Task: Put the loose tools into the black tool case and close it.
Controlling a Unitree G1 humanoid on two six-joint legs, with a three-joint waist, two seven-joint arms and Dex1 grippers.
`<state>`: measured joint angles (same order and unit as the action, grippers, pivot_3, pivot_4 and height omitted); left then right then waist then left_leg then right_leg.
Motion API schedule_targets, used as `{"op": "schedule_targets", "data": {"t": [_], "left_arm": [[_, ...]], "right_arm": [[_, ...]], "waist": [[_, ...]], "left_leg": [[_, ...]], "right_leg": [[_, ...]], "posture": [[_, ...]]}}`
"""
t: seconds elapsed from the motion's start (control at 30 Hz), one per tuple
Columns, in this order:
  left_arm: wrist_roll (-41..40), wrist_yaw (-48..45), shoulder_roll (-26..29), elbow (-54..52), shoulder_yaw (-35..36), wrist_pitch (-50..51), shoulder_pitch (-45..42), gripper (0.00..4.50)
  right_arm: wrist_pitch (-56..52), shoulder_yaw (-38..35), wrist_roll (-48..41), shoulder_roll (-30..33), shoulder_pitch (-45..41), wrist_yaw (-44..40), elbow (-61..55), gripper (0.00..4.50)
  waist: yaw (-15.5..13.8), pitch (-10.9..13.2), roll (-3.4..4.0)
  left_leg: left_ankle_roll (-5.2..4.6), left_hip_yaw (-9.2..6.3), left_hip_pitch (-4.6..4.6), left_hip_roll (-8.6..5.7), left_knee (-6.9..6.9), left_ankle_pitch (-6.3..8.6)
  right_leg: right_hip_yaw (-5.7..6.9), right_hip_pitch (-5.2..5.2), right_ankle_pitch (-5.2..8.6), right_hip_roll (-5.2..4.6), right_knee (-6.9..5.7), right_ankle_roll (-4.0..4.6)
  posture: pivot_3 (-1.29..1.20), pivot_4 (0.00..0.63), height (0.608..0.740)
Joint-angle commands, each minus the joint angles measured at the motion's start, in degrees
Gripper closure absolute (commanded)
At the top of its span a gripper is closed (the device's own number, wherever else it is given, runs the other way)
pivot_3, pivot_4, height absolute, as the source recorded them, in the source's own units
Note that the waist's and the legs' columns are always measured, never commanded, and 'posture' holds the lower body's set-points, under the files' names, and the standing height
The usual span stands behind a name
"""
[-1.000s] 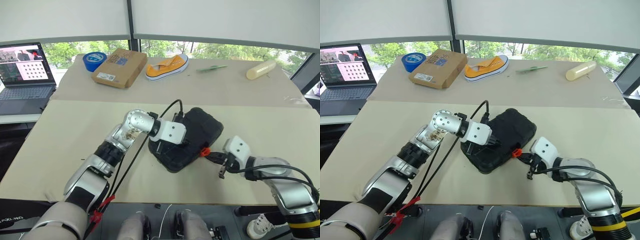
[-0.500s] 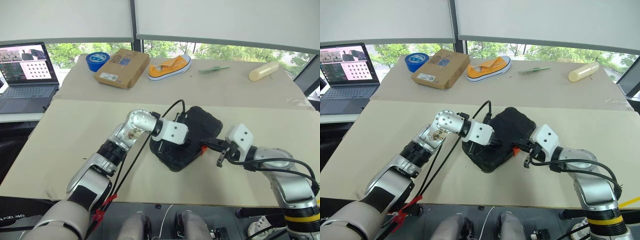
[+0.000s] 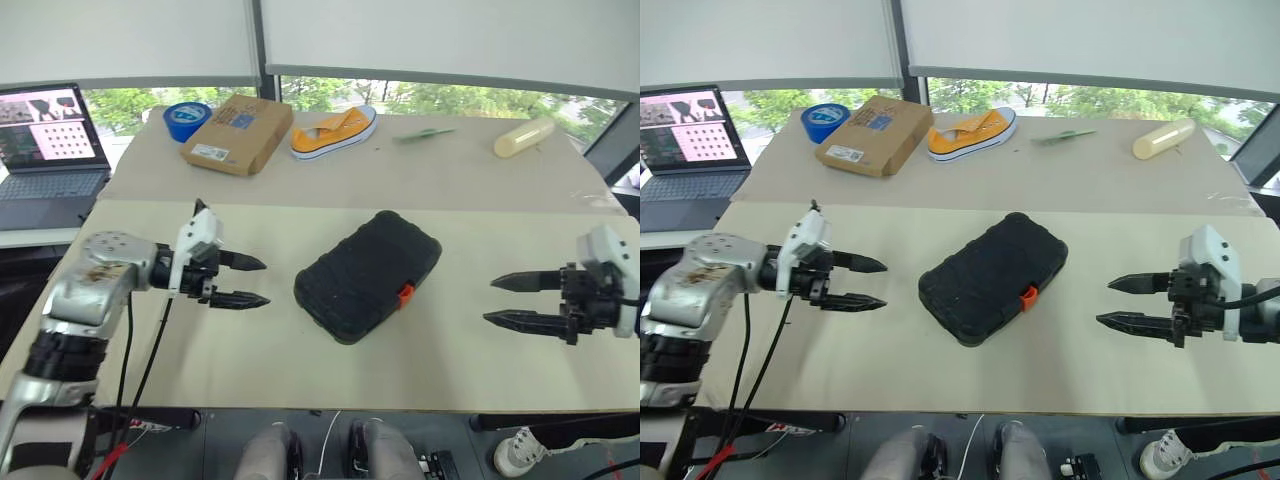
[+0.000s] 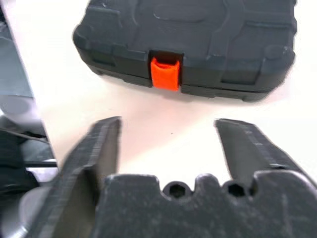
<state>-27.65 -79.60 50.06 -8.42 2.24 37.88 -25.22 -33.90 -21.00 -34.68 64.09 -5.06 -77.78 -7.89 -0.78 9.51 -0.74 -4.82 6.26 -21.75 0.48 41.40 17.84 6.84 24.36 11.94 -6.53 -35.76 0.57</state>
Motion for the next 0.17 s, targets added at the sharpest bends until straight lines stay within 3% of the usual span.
{"op": "schedule_targets", "data": {"t": [0.03, 0.17], "left_arm": [[-5.9, 3.2, 2.9, -7.5, 8.1, 5.9, 5.3, 0.00], [-9.0, 5.8, 4.5, -12.2, 13.6, 8.2, 11.0, 0.00]], "right_arm": [[0.2, -2.6, -2.2, 1.1, -2.0, -2.0, 1.9, 0.01], [-1.5, -2.8, -4.2, 1.0, -3.5, -2.9, 2.8, 0.01]], "waist": [[-0.2, 0.0, 0.02], [-0.3, 0.1, 0.06]], "left_leg": [[-0.01, 0.00, 0.02, -0.04, 0.00, 0.01], [0.03, -0.02, -0.03, -0.06, -0.03, 0.02]], "right_leg": [[-0.02, -0.02, -0.01, -0.04, 0.00, 0.01], [0.01, 0.04, -0.08, -0.06, 0.00, 0.13]], "posture": [[0.00, 0.150, 0.731], [0.00, 0.150, 0.731]]}}
